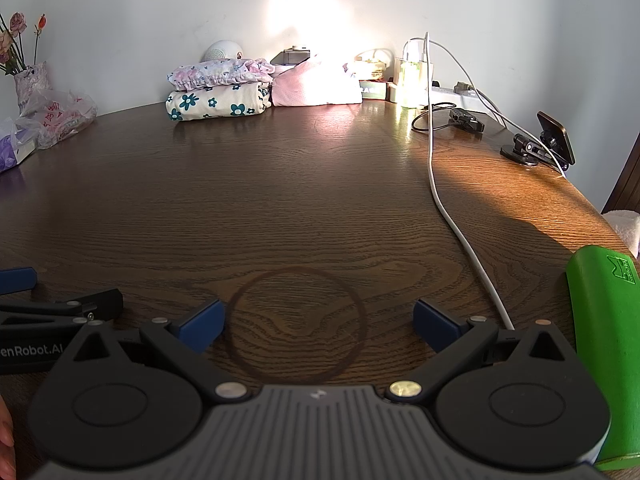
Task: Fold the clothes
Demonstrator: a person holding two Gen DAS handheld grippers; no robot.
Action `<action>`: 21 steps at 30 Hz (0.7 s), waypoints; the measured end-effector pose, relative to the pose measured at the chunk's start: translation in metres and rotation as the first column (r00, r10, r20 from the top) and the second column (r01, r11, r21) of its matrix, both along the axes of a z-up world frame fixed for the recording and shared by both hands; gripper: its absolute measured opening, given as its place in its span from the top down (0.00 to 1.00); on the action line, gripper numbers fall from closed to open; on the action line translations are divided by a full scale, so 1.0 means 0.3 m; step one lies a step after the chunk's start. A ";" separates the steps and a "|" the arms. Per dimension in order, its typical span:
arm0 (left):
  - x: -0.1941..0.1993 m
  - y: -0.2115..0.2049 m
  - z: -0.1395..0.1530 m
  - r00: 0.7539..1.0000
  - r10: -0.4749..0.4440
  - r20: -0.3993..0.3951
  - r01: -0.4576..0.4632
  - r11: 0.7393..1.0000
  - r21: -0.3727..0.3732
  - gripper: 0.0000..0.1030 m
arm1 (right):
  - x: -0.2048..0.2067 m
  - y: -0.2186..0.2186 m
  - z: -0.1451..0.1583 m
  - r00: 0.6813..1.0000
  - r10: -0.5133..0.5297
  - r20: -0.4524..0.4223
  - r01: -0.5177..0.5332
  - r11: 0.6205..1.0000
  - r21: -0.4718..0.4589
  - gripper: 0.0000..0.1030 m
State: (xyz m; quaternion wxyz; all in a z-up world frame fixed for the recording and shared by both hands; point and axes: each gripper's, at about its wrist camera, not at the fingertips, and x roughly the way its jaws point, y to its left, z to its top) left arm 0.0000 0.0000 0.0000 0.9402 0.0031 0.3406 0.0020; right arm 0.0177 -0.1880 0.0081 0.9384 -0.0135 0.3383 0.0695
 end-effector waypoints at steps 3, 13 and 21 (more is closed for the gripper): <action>0.000 0.000 0.000 1.000 0.000 0.000 0.000 1.000 0.000 0.00 | -0.001 0.001 0.000 1.000 0.000 0.000 0.000 1.000 0.000 0.01; 0.000 -0.001 -0.002 1.000 0.002 0.000 -0.002 1.000 0.001 0.00 | -0.014 0.006 0.001 1.000 -0.001 0.000 0.001 1.000 -0.003 0.01; 0.009 -0.013 0.001 1.000 0.003 0.000 -0.003 1.000 0.002 0.00 | 0.000 0.002 -0.002 1.000 -0.001 0.000 0.001 1.000 -0.004 0.01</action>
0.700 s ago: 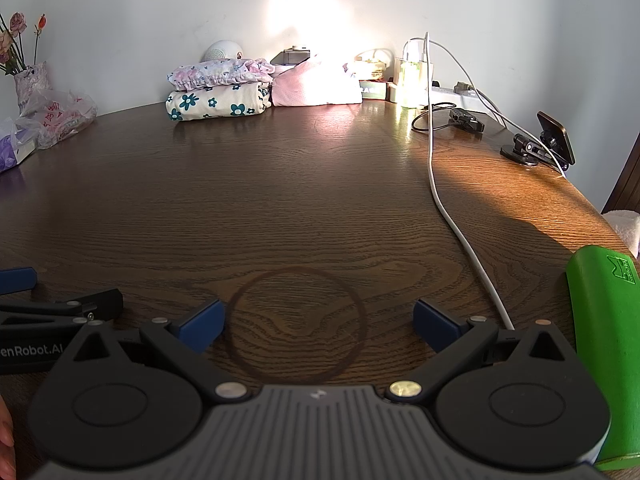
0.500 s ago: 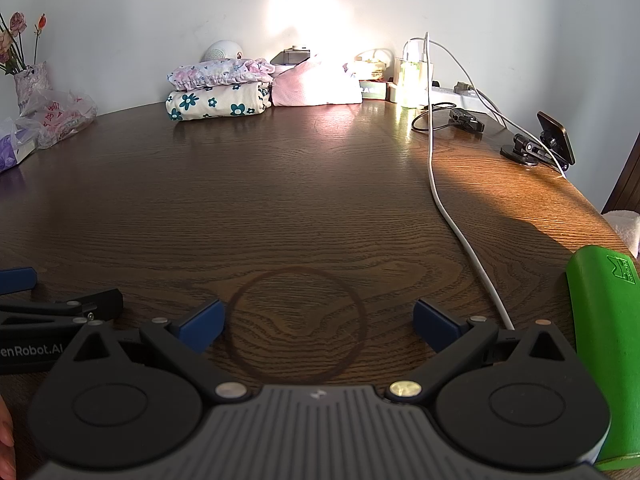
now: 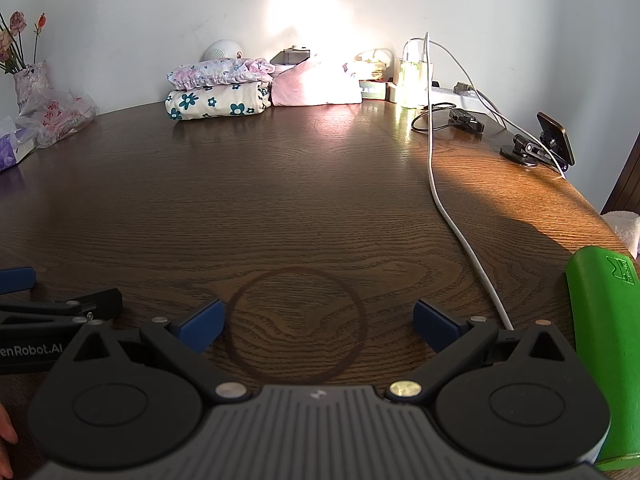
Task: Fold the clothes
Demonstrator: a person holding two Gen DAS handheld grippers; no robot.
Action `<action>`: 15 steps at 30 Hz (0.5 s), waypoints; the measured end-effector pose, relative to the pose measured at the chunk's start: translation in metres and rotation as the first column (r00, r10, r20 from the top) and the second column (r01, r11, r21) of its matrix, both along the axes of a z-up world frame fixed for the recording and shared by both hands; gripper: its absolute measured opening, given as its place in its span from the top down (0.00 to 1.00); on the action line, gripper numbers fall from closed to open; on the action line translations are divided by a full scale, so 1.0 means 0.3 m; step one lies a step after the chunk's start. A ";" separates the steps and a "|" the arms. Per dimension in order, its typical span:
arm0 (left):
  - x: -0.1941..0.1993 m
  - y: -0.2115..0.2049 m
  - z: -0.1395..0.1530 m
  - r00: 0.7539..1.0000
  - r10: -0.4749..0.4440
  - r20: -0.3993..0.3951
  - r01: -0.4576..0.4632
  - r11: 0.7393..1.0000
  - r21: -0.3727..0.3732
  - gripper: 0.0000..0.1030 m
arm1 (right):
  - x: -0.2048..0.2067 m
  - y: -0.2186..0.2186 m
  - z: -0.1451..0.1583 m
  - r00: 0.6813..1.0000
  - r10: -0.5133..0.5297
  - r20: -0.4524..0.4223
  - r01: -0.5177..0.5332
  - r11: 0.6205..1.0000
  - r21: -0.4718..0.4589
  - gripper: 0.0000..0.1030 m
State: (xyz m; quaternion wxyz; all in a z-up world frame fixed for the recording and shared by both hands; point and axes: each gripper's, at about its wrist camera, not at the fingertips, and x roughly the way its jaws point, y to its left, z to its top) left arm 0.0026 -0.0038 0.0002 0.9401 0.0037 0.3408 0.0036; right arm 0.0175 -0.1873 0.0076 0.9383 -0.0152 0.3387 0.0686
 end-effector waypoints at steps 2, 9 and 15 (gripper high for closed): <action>-0.007 0.007 0.002 1.000 0.000 0.000 0.000 1.000 0.000 0.00 | 0.001 -0.001 0.000 1.000 0.000 0.000 0.000 1.000 0.000 0.01; -0.004 0.012 -0.001 1.000 0.001 0.000 -0.001 1.000 0.000 0.00 | 0.001 -0.001 -0.001 1.000 0.000 0.000 0.000 1.000 -0.001 0.01; -0.002 0.011 -0.002 1.000 0.002 0.000 -0.002 1.000 0.000 0.00 | 0.002 -0.002 -0.001 1.000 -0.003 0.000 0.003 1.000 -0.001 0.01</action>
